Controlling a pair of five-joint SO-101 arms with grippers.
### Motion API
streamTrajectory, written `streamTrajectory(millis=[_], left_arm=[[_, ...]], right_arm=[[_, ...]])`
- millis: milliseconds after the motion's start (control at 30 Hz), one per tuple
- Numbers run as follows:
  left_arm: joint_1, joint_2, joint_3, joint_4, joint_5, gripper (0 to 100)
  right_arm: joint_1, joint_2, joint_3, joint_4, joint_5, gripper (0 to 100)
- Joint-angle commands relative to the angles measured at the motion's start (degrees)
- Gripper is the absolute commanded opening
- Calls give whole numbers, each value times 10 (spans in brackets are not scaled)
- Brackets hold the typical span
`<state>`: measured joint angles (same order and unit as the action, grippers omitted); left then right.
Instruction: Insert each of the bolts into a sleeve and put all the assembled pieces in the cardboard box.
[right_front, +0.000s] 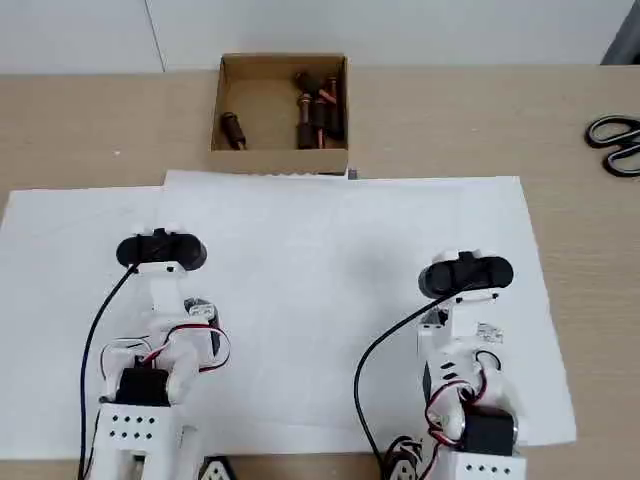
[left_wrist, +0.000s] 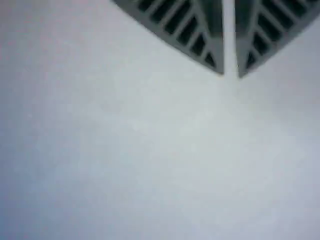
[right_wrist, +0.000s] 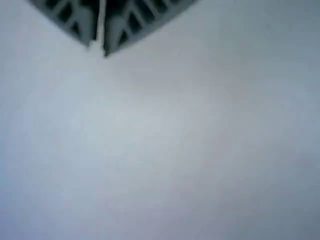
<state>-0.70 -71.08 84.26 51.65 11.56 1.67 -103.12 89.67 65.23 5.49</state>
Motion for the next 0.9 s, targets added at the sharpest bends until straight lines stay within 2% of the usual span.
streamTrajectory(millis=[0,233,867], left_arm=[[-2,-6,-1,-12,-1,6],[-2,-6,-1,-12,-1,6],[-2,-6,-1,-12,-1,6]], right_arm=[[3,-7,19,-33,-2,3],[1,-8,68,-127,-2,3],[-9,-7,68,-127,-4,3]])
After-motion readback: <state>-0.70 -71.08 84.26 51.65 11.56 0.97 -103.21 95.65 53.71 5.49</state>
